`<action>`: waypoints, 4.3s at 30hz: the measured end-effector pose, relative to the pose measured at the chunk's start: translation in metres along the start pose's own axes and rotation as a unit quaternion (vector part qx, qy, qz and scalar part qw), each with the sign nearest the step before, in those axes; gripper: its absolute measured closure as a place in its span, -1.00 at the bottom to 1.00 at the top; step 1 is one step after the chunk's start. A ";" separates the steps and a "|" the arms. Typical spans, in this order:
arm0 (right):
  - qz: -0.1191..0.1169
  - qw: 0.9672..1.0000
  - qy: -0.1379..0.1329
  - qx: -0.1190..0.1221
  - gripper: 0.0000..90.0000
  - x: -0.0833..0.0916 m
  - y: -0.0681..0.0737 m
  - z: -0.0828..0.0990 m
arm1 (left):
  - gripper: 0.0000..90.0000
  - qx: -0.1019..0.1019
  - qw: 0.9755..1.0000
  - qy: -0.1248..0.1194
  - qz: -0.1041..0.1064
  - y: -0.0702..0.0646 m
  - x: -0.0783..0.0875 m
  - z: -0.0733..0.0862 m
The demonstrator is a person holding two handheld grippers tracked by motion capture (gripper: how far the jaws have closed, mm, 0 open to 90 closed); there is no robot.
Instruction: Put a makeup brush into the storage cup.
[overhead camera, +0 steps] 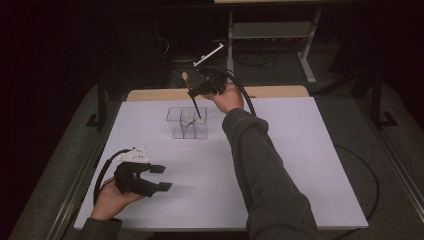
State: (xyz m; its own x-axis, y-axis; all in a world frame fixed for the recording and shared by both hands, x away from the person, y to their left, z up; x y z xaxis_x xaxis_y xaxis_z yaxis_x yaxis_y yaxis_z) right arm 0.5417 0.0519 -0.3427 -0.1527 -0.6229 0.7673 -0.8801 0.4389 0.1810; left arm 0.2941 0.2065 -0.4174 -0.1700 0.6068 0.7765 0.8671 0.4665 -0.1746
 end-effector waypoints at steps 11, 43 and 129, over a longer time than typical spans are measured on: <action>0.006 1.000 0.011 -0.001 0.84 -0.006 0.001 0.011 | -0.28 0.001 1.000 0.008 -0.001 -0.001 -0.005 0.002; 0.010 0.999 -0.014 -0.029 0.84 -0.017 0.001 0.031 | -0.30 0.002 1.000 0.006 0.002 0.001 -0.005 0.003; 0.012 0.995 -0.061 -0.080 0.05 0.048 0.000 0.128 | -0.35 0.015 1.000 0.005 -0.019 0.009 -0.008 0.008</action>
State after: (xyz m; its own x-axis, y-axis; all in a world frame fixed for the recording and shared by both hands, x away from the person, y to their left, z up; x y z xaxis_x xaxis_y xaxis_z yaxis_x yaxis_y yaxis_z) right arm 0.4772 -0.0610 -0.3847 -0.2353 -0.6804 0.6940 -0.7941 0.5464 0.2664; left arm 0.2998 0.2109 -0.4303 -0.1978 0.5826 0.7883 0.8455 0.5083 -0.1635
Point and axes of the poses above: each handheld gripper's, and its own axes: x roughly backward along the jaws, z roughly out of its underside, y roughly to its left, the point moved 7 cm from there along -x, roughly forward along the jaws, and after that the axes turned 9 degrees about y, right-handed, at the moved point
